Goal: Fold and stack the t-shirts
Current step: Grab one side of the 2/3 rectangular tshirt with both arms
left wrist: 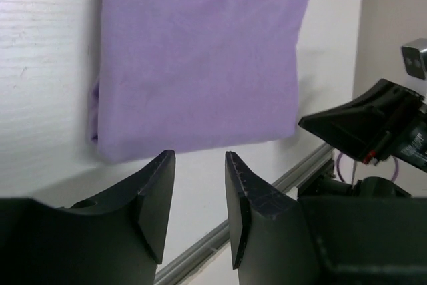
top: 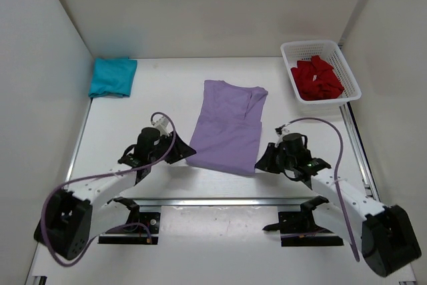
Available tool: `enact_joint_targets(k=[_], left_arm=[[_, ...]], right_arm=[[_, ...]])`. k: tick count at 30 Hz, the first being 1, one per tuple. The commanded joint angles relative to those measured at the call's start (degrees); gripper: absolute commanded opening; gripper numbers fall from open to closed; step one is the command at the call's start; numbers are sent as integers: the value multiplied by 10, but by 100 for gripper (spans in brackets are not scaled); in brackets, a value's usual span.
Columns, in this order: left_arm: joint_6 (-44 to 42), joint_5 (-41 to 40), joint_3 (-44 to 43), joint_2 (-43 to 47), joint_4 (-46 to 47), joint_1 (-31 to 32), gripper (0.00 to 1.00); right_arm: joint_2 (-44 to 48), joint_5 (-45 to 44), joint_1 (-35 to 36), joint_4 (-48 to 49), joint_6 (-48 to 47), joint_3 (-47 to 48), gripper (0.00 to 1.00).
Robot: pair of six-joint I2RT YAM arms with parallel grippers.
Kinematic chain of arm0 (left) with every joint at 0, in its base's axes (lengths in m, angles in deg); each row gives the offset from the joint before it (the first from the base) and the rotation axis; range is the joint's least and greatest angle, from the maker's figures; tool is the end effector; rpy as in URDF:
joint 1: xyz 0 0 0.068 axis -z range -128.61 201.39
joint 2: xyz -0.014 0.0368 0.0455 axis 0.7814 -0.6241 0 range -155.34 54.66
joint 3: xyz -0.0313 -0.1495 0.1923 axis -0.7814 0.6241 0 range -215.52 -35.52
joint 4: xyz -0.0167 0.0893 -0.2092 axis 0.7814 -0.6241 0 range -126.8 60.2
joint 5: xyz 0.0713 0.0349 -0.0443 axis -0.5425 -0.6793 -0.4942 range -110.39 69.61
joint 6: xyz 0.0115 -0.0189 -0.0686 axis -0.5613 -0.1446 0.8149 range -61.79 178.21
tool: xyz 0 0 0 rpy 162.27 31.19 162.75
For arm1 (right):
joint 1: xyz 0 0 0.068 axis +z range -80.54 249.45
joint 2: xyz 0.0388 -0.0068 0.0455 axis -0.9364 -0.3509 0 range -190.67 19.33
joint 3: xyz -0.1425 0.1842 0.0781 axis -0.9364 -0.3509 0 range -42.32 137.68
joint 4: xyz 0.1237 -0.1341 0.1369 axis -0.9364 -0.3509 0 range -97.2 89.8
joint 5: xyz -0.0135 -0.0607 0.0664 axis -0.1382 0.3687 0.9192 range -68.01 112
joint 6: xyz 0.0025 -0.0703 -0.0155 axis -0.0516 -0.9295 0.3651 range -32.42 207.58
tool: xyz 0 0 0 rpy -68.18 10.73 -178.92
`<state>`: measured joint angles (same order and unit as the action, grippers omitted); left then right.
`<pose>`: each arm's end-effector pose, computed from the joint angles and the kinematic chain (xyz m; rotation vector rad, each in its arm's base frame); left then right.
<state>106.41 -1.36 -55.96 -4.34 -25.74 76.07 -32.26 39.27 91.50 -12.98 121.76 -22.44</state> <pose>0.1798 -0.1041 0.1584 -0.2747 2.3301 -1.0455 0.1568 0.0825 0.1478 0.1040 2.4573 0.8139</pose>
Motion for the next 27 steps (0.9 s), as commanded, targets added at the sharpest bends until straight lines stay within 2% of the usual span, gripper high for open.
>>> enact_joint_targets(k=[1, 5, 8, 10, 14, 15, 17, 18, 20, 22, 24, 27], left_arm=[[-19, -17, -39, -77, 28, 13, 46], [-21, -4, -49, -165, 67, -2, 44], [-13, 12, -3, -189, 91, -18, 38], [-2, 26, 31, -190, 117, -26, 35], [36, 30, 96, -131, 139, 6, 37], [39, 27, 96, -105, 127, 11, 41], [35, 16, 90, -56, 102, 20, 47], [33, 13, 80, -26, 71, 17, 51], [1, -19, 65, 23, 20, 9, 67], [-14, -27, 56, 59, -25, -9, 99], [-35, -31, 57, 68, -40, -16, 98], [-50, -33, 68, 52, -59, -17, 99]], right_arm=[[-63, 12, 47, 93, 25, 29, 9], [-151, -4, 90, 137, 32, 41, 6], [-184, -17, 53, 135, 33, 11, 1], [-178, -15, 19, 130, 26, -12, 0], [-106, -15, -24, 76, 4, -24, 0], [-76, -15, -31, 58, 8, -20, 3], [-36, -3, -40, 42, 6, -21, 19], [-11, 2, -42, 32, 5, -20, 22], [25, 9, -53, 20, 14, -33, 32], [51, 34, -58, 29, 26, -49, 36], [52, 44, -46, 52, 46, -70, 40], [26, 12, 4, 79, 62, -78, 44]])
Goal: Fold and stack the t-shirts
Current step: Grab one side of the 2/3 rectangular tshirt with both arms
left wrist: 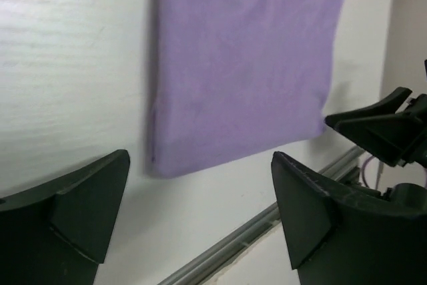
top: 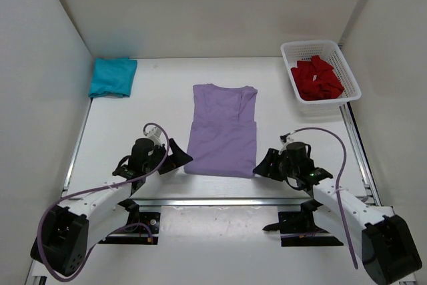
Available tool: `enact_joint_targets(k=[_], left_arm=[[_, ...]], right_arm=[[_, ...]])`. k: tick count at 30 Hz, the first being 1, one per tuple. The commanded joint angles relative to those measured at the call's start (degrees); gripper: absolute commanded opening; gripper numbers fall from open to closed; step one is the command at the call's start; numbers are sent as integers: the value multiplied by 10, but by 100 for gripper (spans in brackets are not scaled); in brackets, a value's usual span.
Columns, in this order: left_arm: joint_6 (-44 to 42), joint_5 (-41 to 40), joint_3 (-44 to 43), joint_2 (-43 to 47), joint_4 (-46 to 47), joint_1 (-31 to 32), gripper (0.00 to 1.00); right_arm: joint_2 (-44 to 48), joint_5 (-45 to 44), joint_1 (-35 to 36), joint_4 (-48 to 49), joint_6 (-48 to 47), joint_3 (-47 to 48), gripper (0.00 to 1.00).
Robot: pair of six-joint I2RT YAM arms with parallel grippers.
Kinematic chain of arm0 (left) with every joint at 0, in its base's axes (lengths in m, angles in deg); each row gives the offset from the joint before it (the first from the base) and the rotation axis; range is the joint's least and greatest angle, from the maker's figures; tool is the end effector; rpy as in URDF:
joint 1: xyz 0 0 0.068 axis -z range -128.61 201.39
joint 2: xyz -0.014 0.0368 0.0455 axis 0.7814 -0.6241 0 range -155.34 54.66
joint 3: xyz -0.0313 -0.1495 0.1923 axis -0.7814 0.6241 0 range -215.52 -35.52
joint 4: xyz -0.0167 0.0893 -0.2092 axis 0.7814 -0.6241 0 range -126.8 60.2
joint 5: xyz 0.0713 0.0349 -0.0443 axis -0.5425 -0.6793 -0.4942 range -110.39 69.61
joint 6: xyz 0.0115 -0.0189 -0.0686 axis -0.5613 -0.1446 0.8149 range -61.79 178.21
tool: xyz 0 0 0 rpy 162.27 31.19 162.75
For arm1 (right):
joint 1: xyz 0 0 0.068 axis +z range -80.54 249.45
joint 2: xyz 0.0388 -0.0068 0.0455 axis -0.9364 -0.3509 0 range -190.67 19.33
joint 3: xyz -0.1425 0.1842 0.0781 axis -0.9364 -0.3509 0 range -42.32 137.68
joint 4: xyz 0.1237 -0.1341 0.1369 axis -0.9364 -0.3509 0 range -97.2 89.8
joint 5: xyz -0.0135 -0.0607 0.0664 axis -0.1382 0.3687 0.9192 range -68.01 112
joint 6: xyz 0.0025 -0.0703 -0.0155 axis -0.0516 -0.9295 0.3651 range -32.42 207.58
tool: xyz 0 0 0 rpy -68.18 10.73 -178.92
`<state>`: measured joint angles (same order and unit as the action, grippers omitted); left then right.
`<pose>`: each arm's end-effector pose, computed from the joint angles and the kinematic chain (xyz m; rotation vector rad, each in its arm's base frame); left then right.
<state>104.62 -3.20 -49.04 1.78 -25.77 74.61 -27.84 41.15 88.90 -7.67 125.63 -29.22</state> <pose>0.1623 -0.0889 0.1396 -0.2907 2.3240 -0.9788 0.1482 0.0730 0.1327 0.2089 2.4067 0.8776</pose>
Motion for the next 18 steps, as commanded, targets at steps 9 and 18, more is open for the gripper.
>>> enact_joint_targets(k=[9, 18], left_arm=[[-29, -5, -4, -108, -11, 24, 47], [-29, -11, -25, -140, -6, 45, 11]], right_arm=[[-83, 8, 46, 96, 39, -28, 43], [-107, 20, 58, 120, 48, -22, 13]])
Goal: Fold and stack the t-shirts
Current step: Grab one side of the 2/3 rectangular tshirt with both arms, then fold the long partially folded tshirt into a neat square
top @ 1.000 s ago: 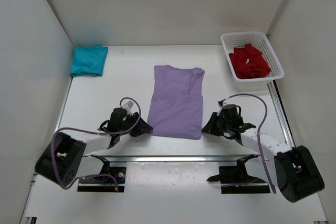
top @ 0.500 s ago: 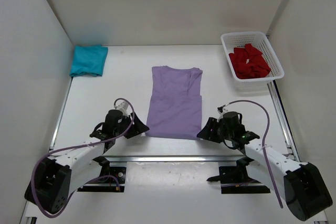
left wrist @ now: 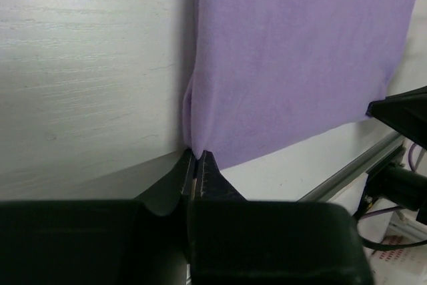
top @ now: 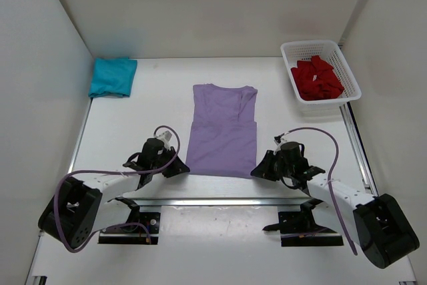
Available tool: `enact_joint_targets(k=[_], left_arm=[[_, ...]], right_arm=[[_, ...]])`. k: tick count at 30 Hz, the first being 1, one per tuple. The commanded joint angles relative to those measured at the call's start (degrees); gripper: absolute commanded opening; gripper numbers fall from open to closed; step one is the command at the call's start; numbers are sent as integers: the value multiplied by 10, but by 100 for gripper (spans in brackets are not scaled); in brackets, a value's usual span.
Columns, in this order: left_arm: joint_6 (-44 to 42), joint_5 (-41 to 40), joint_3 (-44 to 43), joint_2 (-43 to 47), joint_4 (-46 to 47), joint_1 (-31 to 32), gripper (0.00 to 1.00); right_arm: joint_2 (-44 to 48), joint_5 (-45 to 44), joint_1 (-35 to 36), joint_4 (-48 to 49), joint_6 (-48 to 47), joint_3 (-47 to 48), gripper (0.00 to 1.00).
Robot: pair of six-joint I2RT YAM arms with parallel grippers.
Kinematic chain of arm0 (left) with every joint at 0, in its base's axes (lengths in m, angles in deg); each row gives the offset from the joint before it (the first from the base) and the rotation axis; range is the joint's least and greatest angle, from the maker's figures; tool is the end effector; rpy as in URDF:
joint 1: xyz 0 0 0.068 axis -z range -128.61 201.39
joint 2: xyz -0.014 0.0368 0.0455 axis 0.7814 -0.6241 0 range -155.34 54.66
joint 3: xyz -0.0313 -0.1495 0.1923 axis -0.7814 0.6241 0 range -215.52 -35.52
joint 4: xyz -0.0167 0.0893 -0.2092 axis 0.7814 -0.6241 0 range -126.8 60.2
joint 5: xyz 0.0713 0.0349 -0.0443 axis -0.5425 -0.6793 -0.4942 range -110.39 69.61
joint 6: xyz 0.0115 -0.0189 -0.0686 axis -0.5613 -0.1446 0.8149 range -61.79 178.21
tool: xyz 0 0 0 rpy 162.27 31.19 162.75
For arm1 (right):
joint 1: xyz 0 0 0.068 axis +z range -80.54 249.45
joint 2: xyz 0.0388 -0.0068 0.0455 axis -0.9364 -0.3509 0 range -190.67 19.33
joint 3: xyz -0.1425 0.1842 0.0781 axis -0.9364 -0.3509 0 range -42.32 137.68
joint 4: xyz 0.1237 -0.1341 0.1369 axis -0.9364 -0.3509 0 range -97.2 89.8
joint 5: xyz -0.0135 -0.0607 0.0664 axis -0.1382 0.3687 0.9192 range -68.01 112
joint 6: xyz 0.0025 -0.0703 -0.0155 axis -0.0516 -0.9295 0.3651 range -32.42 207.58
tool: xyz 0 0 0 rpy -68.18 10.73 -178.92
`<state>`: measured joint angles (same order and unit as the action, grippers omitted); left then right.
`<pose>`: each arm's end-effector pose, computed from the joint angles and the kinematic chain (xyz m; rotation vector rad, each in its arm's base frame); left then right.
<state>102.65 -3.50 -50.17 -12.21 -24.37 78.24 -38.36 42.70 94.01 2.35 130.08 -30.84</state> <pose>0.1640 -0.1025 0.1063 -0.2417 2.5412 -0.8955 0.1512 0.0922 0.1139 0.1958 2.4863 0.9663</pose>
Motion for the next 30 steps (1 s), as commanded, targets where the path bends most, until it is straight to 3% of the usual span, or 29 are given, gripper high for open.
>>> enact_joint_targets(k=[1, 6, 11, 13, 15, 18, 23, 30], left_arm=[[-7, 0, -15, 5, -21, 8, 3], [-16, -1, -18, 64, -90, 6, 0], [-22, 7, -27, 200, -244, 33, 0], [-24, 17, -70, 249, -313, 36, 0], [-25, 18, -112, 240, -334, 45, 0], [-23, 34, -170, 215, -292, 16, 0], [-12, 61, -260, 98, -166, -72, 0], [-2, 26, -454, -174, -112, -91, 0]], right_arm=[[2, 2, 1, 15, 3, -6, 4], [65, -19, 29, -48, 12, 8, 0], [173, -85, 158, -165, 93, 31, 0], [209, -116, 197, -204, 109, 55, 0], [203, -126, 204, -235, 100, 98, 0], [168, -89, 144, -225, 40, 157, 0], [63, 42, -68, -176, -81, 241, 0], [-170, 122, -172, -120, -125, 410, 0]])
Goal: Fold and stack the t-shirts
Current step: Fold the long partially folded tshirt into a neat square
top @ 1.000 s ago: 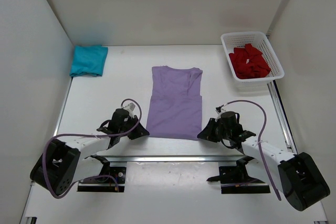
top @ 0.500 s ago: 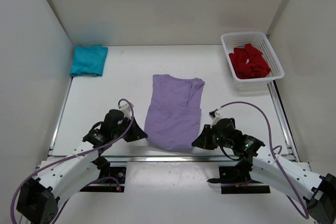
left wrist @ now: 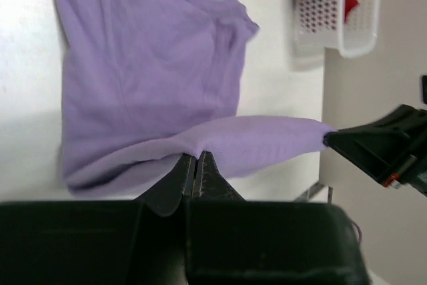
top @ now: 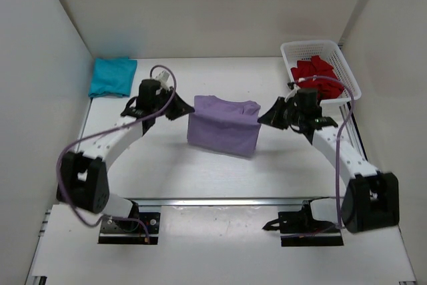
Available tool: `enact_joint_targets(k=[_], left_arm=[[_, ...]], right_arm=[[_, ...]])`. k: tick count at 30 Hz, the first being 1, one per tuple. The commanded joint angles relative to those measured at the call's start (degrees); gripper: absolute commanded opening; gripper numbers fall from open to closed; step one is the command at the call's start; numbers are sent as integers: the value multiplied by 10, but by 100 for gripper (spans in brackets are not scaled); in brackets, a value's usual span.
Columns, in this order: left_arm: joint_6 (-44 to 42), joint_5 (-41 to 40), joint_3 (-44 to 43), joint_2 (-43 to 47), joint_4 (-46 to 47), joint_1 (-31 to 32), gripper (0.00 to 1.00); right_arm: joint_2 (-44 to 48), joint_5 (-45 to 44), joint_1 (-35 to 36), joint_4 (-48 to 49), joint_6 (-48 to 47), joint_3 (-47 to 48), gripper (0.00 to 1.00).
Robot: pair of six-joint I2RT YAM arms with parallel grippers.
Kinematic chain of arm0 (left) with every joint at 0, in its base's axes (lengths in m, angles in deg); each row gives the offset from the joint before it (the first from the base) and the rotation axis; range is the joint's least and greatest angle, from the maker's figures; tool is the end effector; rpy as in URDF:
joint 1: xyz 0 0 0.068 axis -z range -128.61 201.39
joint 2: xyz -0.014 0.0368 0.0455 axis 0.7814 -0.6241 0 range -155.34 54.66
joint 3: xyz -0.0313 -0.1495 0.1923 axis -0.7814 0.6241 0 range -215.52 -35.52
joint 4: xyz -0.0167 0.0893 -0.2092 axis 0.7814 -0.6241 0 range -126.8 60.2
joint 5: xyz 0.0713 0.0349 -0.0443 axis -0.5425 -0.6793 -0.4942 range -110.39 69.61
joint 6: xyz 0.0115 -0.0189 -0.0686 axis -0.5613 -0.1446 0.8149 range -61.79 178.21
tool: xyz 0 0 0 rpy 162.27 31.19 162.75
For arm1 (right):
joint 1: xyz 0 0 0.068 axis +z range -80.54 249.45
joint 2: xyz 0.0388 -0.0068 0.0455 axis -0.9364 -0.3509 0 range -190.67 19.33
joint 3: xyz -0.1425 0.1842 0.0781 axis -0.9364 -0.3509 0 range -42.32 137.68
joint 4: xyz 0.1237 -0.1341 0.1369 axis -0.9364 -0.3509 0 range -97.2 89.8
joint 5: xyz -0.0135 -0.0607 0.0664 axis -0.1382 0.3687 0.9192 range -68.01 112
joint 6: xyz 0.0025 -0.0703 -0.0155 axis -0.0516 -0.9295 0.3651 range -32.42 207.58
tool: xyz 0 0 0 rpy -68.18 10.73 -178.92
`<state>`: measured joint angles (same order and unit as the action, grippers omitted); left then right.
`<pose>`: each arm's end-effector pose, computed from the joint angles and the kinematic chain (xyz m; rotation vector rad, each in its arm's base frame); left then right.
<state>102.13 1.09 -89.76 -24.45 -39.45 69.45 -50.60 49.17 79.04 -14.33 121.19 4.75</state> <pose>0.2756 -0.1129 0.2382 -0.2912 2.2930 -0.9968 0.2484 0.0695 0.2327 0.2058 2.2870 0.9307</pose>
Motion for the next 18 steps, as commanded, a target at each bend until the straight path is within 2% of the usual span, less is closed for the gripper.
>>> enact_joint_targets(k=[1, 6, 8, 10, 12, 13, 14, 15, 16, 18], left_arm=[[0, -30, -92, -92, 36, -7, 0], [6, -62, -238, -260, 5, -18, 0], [18, -68, -264, -297, 2, -28, 0], [36, -61, -278, -330, 28, -40, 5], [53, -39, -286, -350, 50, -51, 27], [55, -39, -291, -354, 55, -56, 38], [56, -35, -293, -358, 66, -61, 44], [60, -30, -293, -354, 71, -64, 56], [64, -28, -293, -345, 81, -69, 61], [67, -20, -278, -322, 105, -72, 60]], right_arm=[[-83, 51, -26, 53, -41, 78, 0], [-221, 56, -57, 58, -43, 173, 0], [-281, 50, -62, 65, -43, 222, 0], [-331, 50, -70, 53, -48, 268, 0], [-381, 45, -72, 32, -53, 316, 7], [-390, 43, -72, 31, -54, 325, 16], [-391, 33, -70, 30, -57, 338, 23], [-393, 30, -69, 29, -56, 346, 26], [-391, 24, -67, 28, -57, 348, 31], [-369, 0, -60, 24, -66, 344, 39]])
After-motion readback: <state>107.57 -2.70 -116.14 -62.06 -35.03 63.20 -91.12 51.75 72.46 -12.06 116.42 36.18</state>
